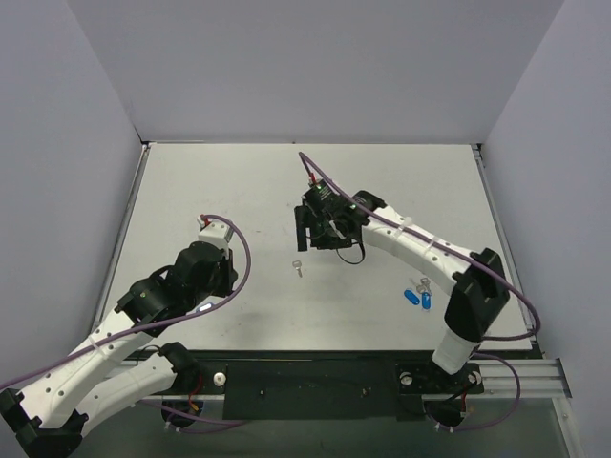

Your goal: Remove the keys from the keyring

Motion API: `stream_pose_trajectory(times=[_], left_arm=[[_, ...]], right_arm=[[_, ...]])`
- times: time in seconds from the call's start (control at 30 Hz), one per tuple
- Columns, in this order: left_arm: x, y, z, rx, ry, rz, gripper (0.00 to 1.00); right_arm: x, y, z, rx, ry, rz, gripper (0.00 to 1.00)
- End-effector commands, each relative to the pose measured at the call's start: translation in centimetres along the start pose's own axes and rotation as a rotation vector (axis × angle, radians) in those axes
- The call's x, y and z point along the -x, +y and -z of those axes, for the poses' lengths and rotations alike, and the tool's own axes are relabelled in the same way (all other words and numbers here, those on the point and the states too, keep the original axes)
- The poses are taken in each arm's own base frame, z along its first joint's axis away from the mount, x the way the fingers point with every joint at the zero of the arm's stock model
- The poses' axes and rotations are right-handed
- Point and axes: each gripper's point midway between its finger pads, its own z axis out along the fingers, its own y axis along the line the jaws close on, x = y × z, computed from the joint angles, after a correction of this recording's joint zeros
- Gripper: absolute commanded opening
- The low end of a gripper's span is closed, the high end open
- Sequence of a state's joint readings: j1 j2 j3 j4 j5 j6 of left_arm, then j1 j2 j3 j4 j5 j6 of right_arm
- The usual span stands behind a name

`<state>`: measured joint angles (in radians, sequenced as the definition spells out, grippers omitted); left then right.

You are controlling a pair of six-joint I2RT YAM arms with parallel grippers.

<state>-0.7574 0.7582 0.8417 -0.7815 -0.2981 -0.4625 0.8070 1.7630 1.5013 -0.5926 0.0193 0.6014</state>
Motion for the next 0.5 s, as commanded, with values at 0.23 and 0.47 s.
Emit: stream_pose_trajectory(times=[0.23, 0.47], left_arm=[[1.1, -0.6, 0.4, -0.04, -0.045, 0.009, 0.0], [1.8, -0.5, 1.3, -0.059, -0.101, 0.024, 0.0]], right_arm=[[-4.0, -7.6, 12.4, -0.207, -0.347, 0.207, 0.7], [-8.3, -14.8, 14.0, -0.26, -0.45, 0.096, 0.7]])
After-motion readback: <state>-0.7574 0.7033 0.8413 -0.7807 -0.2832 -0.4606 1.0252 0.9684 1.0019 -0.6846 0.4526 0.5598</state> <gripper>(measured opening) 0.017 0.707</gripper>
